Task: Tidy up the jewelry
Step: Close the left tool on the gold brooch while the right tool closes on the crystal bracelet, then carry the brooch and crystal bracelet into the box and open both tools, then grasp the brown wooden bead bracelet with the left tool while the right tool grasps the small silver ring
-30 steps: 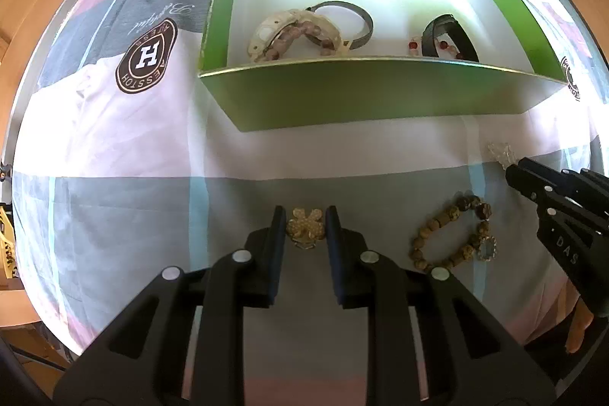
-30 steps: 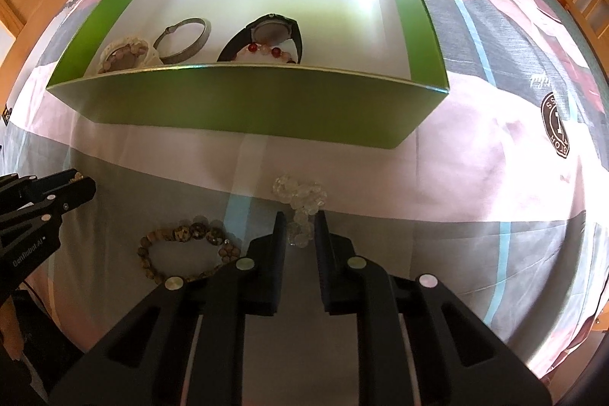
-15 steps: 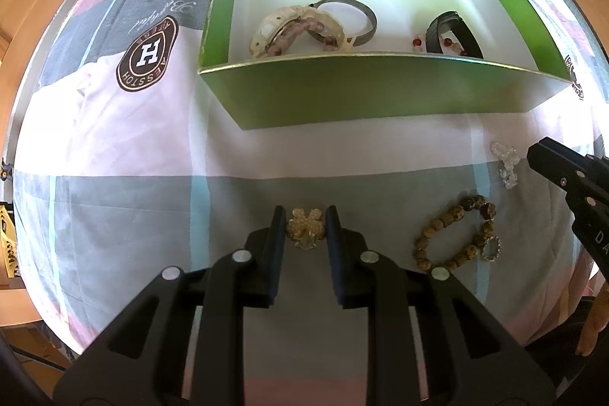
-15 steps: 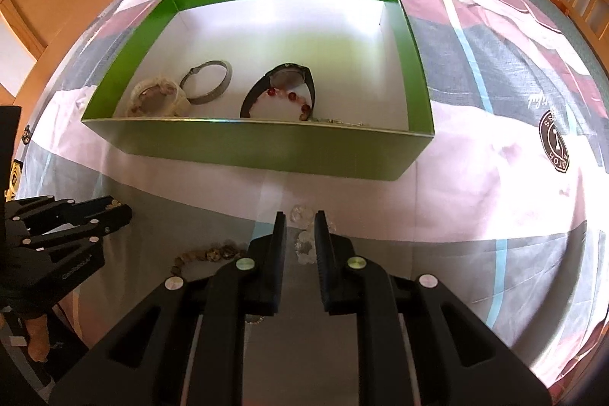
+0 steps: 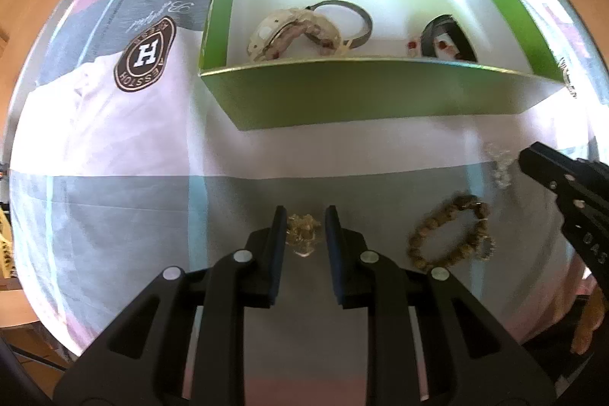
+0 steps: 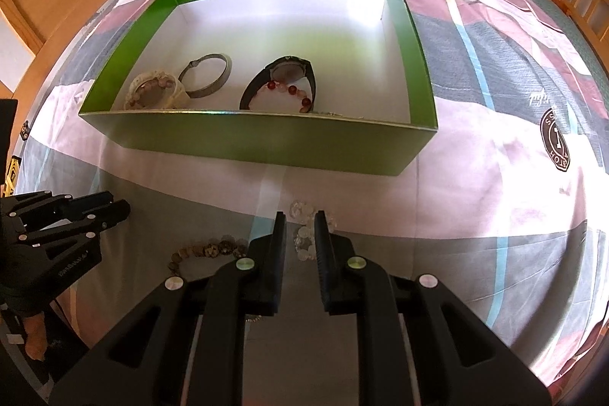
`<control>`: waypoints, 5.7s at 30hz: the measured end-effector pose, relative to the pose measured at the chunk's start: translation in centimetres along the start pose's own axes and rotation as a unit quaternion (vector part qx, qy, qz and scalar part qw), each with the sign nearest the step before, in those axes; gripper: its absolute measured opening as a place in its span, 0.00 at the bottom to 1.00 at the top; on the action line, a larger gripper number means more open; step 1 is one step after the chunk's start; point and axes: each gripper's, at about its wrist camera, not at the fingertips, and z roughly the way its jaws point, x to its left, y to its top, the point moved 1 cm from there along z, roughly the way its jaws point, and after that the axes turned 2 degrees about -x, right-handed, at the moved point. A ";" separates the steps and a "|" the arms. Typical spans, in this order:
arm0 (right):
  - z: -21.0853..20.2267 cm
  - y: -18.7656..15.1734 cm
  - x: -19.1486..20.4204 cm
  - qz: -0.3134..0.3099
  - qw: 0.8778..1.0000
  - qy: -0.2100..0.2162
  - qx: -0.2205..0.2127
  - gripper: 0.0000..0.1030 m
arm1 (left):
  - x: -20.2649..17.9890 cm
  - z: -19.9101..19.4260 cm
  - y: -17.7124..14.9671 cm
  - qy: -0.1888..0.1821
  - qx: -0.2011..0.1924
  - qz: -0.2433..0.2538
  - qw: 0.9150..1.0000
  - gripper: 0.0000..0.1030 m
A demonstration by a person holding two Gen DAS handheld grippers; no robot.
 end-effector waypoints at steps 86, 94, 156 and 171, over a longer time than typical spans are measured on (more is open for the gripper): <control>1.2 1.9 0.0 0.015 1.000 0.022 0.005 0.07 | 1.0 -6.4 2.0 -0.055 -0.118 0.011 0.991 0.20; -6.4 4.1 1.0 0.022 0.992 0.063 -0.109 0.07 | 1.4 -9.2 4.9 -0.070 -0.193 0.004 0.979 0.20; 2.0 -2.7 1.3 -0.069 0.995 -0.005 0.072 0.20 | -5.6 2.4 -1.1 -0.002 0.038 0.134 0.990 0.68; 2.6 -2.7 0.6 -0.052 0.997 -0.011 0.058 0.20 | -1.2 1.5 0.7 0.003 0.020 0.047 0.999 0.07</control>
